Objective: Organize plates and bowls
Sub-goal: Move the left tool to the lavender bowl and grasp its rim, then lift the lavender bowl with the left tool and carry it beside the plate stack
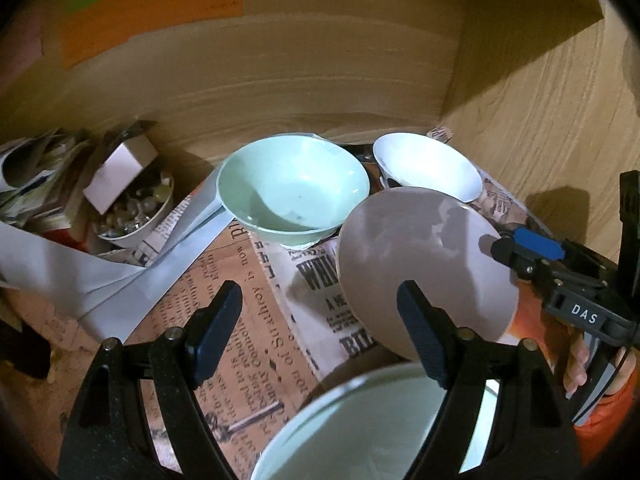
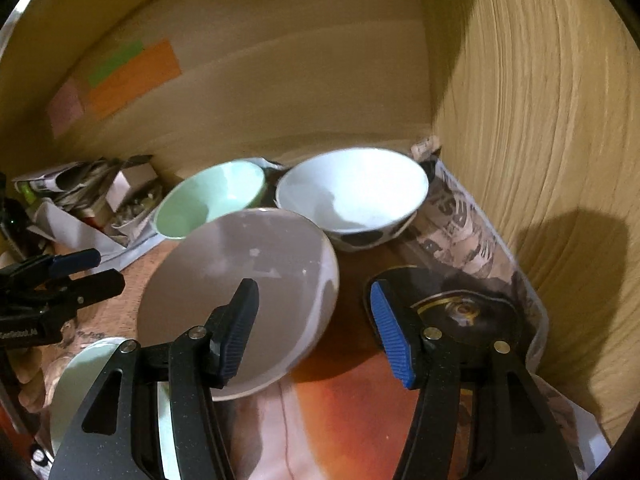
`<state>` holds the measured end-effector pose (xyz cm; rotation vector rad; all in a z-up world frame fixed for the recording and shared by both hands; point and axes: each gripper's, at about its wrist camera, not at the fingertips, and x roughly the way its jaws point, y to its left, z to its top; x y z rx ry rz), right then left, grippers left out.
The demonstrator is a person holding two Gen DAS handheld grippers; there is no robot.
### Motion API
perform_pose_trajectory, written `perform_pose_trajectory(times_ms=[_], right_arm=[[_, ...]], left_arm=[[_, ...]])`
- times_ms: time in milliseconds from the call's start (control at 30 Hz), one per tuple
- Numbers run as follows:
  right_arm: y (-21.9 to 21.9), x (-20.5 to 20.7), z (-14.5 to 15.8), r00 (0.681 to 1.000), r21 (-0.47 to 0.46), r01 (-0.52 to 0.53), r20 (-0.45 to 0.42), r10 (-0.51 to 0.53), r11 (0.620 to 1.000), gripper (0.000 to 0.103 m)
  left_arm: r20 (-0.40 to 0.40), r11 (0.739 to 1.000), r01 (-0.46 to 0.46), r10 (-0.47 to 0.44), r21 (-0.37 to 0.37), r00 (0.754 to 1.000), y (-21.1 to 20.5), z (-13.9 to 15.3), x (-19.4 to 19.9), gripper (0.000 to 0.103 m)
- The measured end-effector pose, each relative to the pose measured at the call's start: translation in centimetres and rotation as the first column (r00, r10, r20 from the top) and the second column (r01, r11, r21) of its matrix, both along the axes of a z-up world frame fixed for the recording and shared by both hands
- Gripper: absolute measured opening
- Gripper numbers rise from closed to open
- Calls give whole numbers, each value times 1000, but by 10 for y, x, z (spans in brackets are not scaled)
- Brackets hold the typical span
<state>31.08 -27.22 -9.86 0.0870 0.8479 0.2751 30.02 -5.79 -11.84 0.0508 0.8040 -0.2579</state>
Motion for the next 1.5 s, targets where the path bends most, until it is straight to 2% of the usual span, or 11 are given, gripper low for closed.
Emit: perform_pose_trajectory(times_ms=[67,133,167,300,367,467,633,767,1033,1200,1500], right_arm=[[-1,3,-5,1000,16,-4,-19,4,1000,55],[-1,6,-10,999,27,-10,-37,11,1000,55],[-1,7,-11,999,31,-10,-42,12,999,52],[0,11,-15,999,35,-7,-53,9,999,43],[1,13,-18,998,34,-11,-65,13,999,37],[2,16,-24,996,40,-20,-88,24,999,34],[6,14,-24,996,45,-39,-79,43,998,29],[12,13,-23,997,18,-50,-65,51,999,26],[8,14,-22,997,44,-30,-69,33,999,24],[5,9,-15,999,42,-11,-44,13,999,24],[5,-6,10,1000,58,-16,18,15,998,24]], left_arm=[[-8,1000,7,-7,1,1000,-3,-4,5,79],[-16,1000,9,-9,0,1000,-4,-7,6,70],[-28,1000,14,-14,1,1000,-5,-9,9,62],[-80,1000,18,-19,-19,997,-4,-18,19,43],[-107,999,18,-22,-41,994,-1,-21,22,39],[-129,998,23,-31,-62,991,0,-23,26,33],[-139,998,55,-60,-40,989,-9,-24,27,25],[-176,995,81,-90,-59,980,-14,-27,33,12],[-139,996,87,-87,-7,986,-22,-28,27,12],[-127,995,94,-96,-15,987,-26,-24,18,13],[-76,995,74,-80,-74,994,-15,-5,-2,13]])
